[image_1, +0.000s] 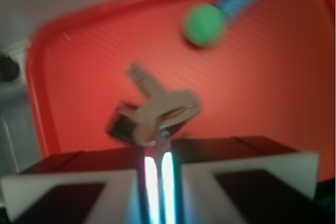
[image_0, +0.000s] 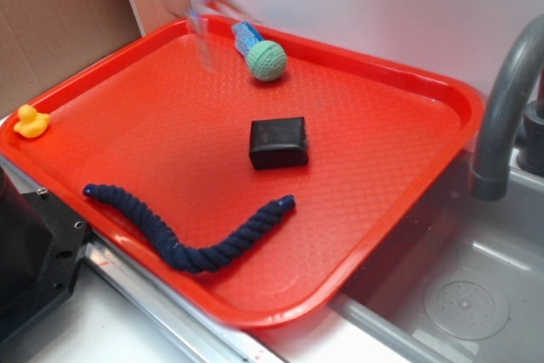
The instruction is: Grab the silver keys.
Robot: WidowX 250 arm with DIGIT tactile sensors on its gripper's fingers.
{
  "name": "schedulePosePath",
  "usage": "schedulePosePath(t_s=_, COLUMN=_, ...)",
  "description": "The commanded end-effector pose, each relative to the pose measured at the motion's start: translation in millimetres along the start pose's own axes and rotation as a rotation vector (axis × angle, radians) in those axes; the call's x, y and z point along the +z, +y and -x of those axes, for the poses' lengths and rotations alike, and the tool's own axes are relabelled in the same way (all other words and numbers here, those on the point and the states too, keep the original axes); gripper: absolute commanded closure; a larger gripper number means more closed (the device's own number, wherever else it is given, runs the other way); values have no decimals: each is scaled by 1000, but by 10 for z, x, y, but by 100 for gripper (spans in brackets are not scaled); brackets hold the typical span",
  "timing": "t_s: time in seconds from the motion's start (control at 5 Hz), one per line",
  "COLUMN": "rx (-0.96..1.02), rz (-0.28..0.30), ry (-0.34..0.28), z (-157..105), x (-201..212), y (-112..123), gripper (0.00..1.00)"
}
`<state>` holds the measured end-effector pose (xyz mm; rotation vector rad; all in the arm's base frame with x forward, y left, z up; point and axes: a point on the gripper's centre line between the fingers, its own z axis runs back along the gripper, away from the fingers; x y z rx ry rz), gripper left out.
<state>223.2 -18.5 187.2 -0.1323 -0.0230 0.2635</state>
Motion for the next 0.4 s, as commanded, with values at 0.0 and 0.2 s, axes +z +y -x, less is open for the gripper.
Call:
schedulePosePath(t_s=0.0, rx=-18, rz=-50, ry=-9, z=-188, x=546, y=348, gripper=100)
schedulePosePath(t_s=0.2, rx=-45, rz=-101, ry=-18, z=-222, x=499, y=262, gripper=100)
